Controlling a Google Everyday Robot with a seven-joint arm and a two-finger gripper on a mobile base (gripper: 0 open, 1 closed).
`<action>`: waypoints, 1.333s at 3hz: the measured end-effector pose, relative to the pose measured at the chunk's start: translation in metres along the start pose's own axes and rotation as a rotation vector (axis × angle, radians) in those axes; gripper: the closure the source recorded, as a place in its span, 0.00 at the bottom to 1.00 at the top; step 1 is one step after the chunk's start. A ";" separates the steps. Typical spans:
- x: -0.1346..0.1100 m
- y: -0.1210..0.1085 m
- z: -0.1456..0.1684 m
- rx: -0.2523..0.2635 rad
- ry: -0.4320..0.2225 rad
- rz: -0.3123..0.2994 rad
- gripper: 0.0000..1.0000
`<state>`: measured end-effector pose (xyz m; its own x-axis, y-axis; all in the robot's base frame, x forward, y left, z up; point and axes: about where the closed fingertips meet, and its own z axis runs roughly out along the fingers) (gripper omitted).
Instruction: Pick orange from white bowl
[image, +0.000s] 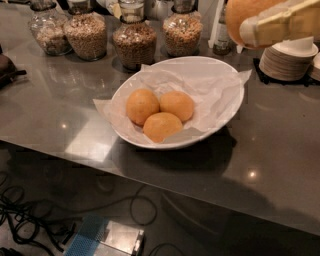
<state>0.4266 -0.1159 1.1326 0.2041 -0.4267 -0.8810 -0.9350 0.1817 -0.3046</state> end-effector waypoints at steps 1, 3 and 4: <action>-0.019 0.049 0.026 -0.128 0.039 -0.086 1.00; -0.011 0.132 0.078 -0.376 0.087 -0.108 1.00; -0.011 0.132 0.078 -0.376 0.087 -0.108 1.00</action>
Offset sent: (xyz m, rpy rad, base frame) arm -0.1281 0.1085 -0.0577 -0.2161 0.0769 0.4515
